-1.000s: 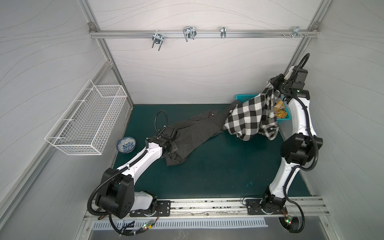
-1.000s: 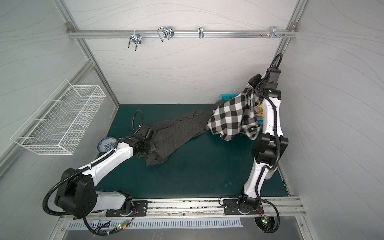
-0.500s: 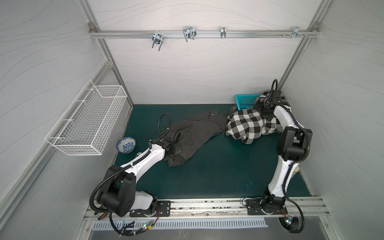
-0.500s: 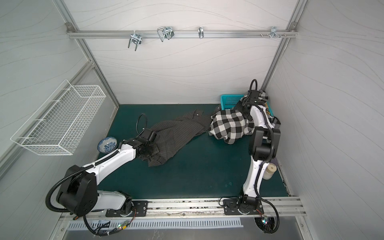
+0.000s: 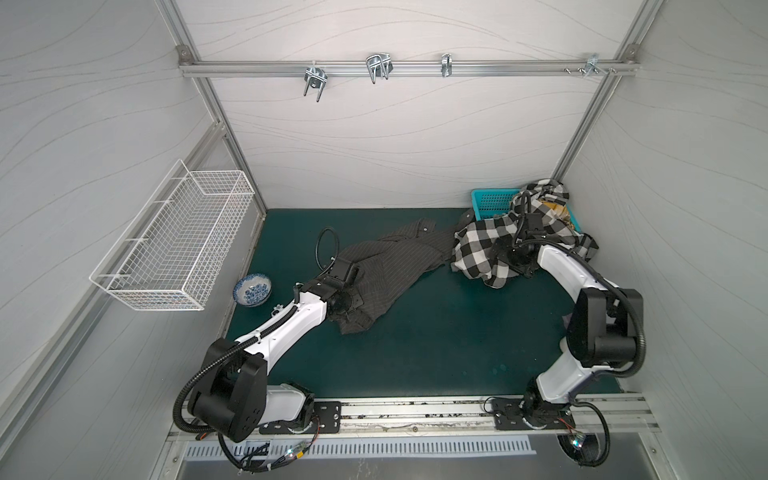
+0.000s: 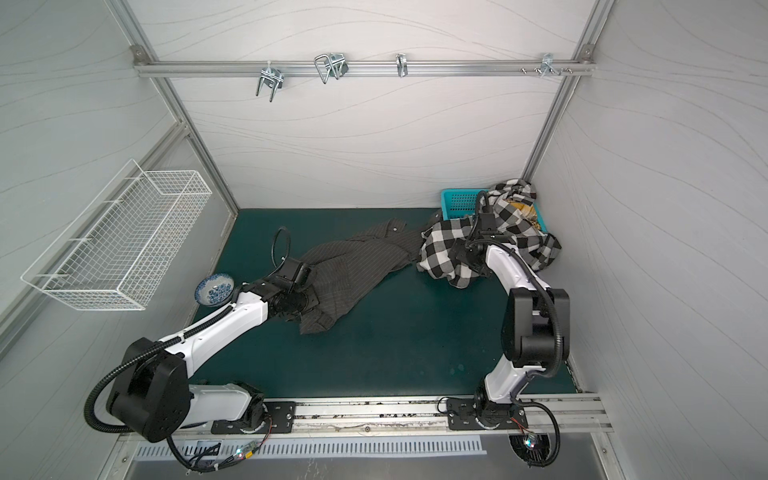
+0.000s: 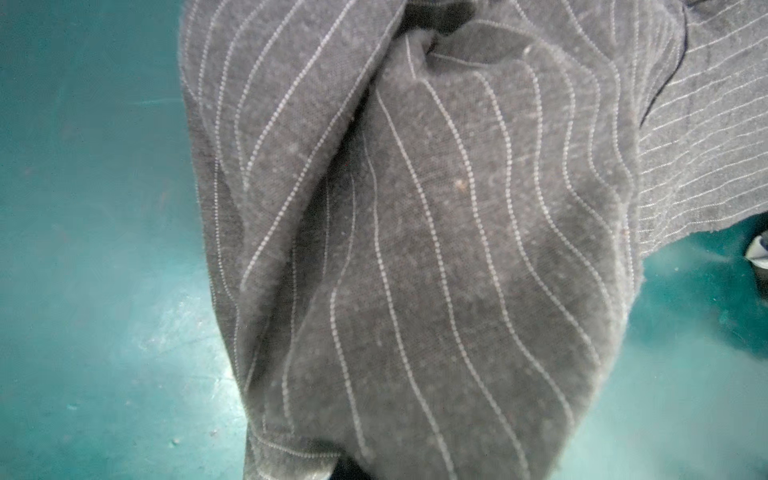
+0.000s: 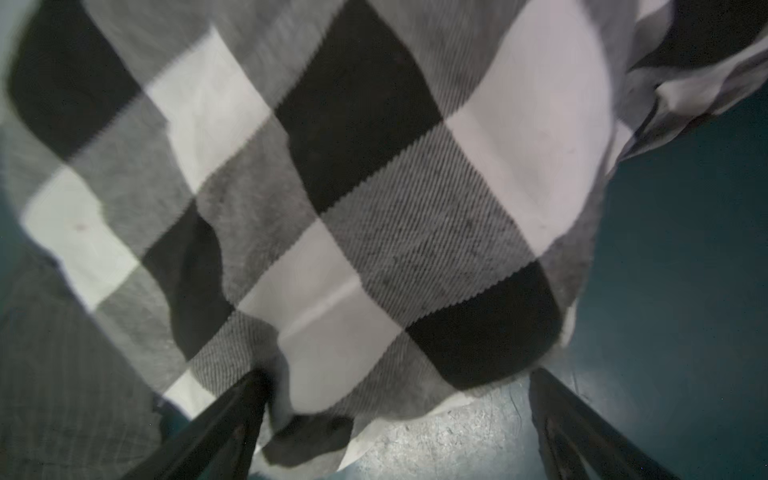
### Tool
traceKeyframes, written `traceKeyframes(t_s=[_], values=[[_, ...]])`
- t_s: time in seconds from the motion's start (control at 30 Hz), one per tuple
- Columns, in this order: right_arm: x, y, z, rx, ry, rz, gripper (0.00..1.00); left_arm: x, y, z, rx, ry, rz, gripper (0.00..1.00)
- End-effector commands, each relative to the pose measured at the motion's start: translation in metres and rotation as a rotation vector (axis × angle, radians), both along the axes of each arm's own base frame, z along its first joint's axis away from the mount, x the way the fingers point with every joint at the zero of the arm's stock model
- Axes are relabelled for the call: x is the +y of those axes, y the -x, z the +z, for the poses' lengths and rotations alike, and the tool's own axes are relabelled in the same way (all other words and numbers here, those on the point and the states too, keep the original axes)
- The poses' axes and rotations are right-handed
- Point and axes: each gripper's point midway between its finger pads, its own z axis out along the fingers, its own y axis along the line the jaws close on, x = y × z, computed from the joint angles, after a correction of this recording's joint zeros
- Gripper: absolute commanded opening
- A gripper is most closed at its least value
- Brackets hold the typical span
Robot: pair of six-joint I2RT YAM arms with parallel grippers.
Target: Fold and stack the long sleeve shirts
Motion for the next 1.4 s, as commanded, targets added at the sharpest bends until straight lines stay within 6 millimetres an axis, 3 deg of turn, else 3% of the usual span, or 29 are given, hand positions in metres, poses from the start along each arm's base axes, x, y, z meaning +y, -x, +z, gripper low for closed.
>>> traceKeyframes(t_s=[0.0,0.1,0.17,0.23,0.27,0.37,0.47,0.53,0.63,0.77,0.87,0.97,1.1,1.23,1.27,1.33,1.37], values=[[0.006,-0.013,-0.005,-0.028,0.019,0.058,0.99,-0.009,-0.007,0.000,-0.024,0.037,-0.008,0.00],[0.007,-0.018,-0.026,-0.006,0.029,0.081,0.92,-0.011,-0.007,-0.006,-0.009,0.046,-0.005,0.00],[0.007,-0.019,-0.032,-0.006,0.031,0.088,0.71,-0.012,-0.007,-0.008,-0.002,0.046,-0.006,0.00],[0.006,-0.017,-0.028,-0.005,0.032,0.082,0.38,-0.012,-0.007,-0.009,0.002,0.045,-0.005,0.00],[0.006,-0.016,-0.024,-0.012,0.032,0.080,0.31,-0.012,-0.007,-0.009,0.002,0.045,-0.006,0.00],[0.006,-0.012,0.004,-0.047,0.037,0.078,0.10,-0.012,-0.008,-0.009,0.001,0.046,-0.005,0.00],[0.003,-0.016,0.056,-0.146,0.059,0.082,0.00,-0.014,-0.009,-0.008,0.001,0.050,-0.008,0.00],[0.000,-0.028,0.099,-0.249,0.079,0.077,0.00,-0.015,-0.009,-0.008,0.004,0.053,-0.013,0.00],[-0.010,-0.054,0.147,-0.346,0.100,0.065,0.00,-0.018,-0.009,-0.009,0.005,0.051,-0.024,0.00],[-0.043,-0.108,0.193,-0.473,0.139,0.001,0.00,-0.020,-0.006,-0.015,0.028,0.034,-0.038,0.00],[-0.067,-0.153,0.212,-0.588,0.155,-0.041,0.00,-0.020,-0.001,-0.024,0.058,0.018,-0.038,0.00],[-0.084,-0.200,0.210,-0.690,0.175,-0.054,0.00,-0.017,0.003,-0.035,0.085,-0.005,-0.037,0.00],[-0.116,-0.258,0.173,-0.671,0.263,-0.136,0.00,-0.015,0.005,-0.043,0.099,-0.011,-0.014,0.00],[-0.146,-0.279,0.138,-0.643,0.280,-0.239,0.00,-0.021,0.001,-0.040,0.086,-0.013,-0.009,0.00],[-0.150,-0.278,0.130,-0.626,0.264,-0.257,0.15,-0.024,-0.001,-0.039,0.081,-0.018,-0.018,0.00],[-0.146,-0.274,0.116,-0.583,0.247,-0.230,0.56,-0.027,-0.003,-0.039,0.083,-0.015,-0.024,0.00],[-0.142,-0.271,0.114,-0.566,0.247,-0.208,0.65,-0.028,-0.003,-0.039,0.086,-0.013,-0.028,0.00]])
